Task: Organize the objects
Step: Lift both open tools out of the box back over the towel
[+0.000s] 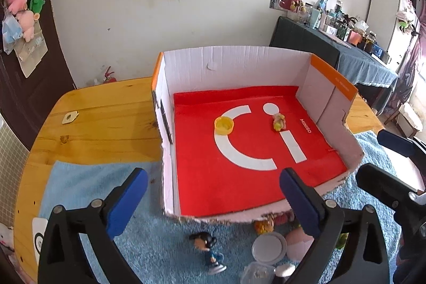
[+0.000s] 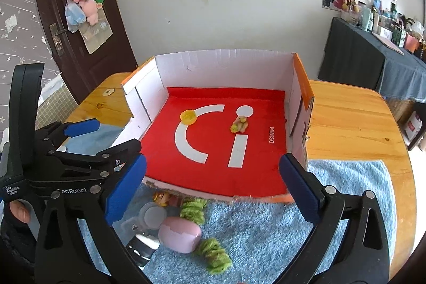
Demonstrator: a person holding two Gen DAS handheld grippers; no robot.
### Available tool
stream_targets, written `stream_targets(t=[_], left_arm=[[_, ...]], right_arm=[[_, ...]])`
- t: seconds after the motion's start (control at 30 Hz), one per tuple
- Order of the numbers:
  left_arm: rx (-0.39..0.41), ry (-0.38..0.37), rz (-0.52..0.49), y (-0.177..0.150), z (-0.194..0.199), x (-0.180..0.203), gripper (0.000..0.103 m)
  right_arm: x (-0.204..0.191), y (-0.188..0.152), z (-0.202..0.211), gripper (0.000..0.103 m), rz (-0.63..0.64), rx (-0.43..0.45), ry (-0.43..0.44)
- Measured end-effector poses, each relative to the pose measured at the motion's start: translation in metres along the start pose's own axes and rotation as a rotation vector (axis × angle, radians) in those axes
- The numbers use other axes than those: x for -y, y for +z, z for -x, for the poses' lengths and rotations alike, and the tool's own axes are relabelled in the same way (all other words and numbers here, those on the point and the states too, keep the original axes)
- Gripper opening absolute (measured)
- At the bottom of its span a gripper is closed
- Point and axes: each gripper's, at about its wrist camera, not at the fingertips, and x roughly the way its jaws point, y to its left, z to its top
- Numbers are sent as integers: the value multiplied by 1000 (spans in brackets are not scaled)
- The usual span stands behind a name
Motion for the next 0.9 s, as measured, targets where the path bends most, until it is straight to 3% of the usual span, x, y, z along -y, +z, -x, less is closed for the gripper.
stream_targets(t=[0.9], left_arm=[[-49,-16,48,-49,-4,-4,102]], right_arm=[[-10,-48,7,103,-6,-4,-67]])
